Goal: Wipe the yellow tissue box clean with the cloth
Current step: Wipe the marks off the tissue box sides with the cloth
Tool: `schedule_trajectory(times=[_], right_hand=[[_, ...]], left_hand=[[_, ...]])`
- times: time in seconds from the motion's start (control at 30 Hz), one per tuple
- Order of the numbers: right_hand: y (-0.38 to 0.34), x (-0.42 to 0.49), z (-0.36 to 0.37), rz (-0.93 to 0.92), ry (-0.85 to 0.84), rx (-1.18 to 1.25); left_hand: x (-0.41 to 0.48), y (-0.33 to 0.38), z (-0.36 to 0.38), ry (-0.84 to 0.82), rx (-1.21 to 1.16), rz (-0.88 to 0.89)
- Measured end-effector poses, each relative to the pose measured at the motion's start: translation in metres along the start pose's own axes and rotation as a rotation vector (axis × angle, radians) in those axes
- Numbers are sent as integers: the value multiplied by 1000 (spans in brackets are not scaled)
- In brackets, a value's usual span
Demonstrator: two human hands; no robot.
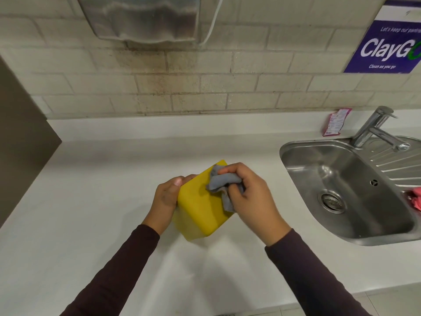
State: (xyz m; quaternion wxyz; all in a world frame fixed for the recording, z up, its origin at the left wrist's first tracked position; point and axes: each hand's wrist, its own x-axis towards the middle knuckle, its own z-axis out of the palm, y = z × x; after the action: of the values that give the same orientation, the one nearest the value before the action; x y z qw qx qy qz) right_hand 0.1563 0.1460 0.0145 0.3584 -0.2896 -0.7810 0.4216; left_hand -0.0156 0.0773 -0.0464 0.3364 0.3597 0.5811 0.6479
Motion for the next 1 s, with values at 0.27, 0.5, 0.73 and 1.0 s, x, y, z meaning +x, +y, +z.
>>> schedule_trajectory(times=[0.27, 0.5, 0.73, 1.0], right_hand=[[-6, -34, -3, 41, -325, 339], [43, -66, -39, 509, -14, 1182], [42, -63, -34, 570, 132, 1496], [33, -62, -36, 460, 70, 1533]], left_hand=[[1, 1, -10, -161, 67, 4], [23, 46, -13, -471, 320, -164], [46, 71, 44, -641, 991, -206], [39, 71, 30, -717, 756, -156]])
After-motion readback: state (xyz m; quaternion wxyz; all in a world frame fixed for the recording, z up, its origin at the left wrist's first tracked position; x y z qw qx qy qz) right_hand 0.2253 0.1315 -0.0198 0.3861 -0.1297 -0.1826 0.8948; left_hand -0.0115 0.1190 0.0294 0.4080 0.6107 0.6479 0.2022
